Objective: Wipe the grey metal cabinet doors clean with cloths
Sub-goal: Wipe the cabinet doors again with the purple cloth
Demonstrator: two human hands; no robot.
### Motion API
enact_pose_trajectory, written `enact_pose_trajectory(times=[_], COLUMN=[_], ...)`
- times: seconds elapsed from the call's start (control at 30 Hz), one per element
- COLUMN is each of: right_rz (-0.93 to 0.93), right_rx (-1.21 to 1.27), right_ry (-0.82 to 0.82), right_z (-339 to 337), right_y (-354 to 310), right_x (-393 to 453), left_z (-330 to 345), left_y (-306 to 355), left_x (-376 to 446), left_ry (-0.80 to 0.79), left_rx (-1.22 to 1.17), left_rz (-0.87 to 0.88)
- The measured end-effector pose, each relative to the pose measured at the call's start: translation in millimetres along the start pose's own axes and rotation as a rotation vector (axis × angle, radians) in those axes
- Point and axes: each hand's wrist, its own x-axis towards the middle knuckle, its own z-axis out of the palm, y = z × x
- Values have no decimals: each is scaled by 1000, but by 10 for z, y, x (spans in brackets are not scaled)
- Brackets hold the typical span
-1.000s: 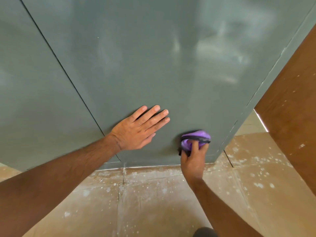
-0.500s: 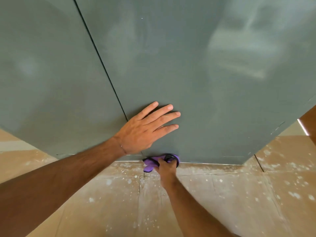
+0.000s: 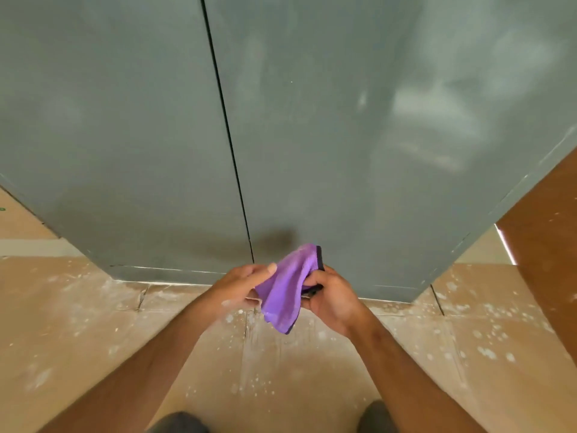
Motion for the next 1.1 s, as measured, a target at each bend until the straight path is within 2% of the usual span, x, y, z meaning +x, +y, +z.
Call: enact_pose_trajectory(times=[0.03,0.13,0.2,0.27,0.37,0.43,0.53,0.63,0.73,0.8,0.9,1.0,1.1], right_rz=[7,-28,-71,-105,-217,-290,-345,-327,-267,-178,-106,-140,-217], right_rx=[-71,-339,-342,-316,-432,-458,-500,-570,-502,-434,-361,-296,-284], right_ry=[-2,101,208,258,288,356,438,426,351,298,348,437,483], right_z=[26,87,56,17,-41,-76,-178,-279,-370,-390,-368,-224,-60], right_y=[-46,-199,-288,-386,-517,-620,-781,-913,-1060,-1125,-1105,-1053,-1025], right_x=[-116,-426,-615,-797,-1000,-1091,-1160,-1197,-1244,-1273,-1220,-1127,-1080], left_z=[87,304,360,368,381,372,287,144,33,-33,-57,69,200], left_y=[-10,18,42,85,189,245,285,363,405,409,407,512,656], left_x=[-54,-296,-437,-555,-773,-915,-1014,-1078,-1125,-1138,-1121,-1140,-1135], left_ry=[-21,105,136,112,-47,-110,-17,138,133,133,135,93,158], left_rx=[-120,-368,-513,-647,-746,-709,-615,-384,-236,-232,-342,-441,-411], left_rz=[0,98,129,120,149,188,156,94,1,-17,-12,22,92])
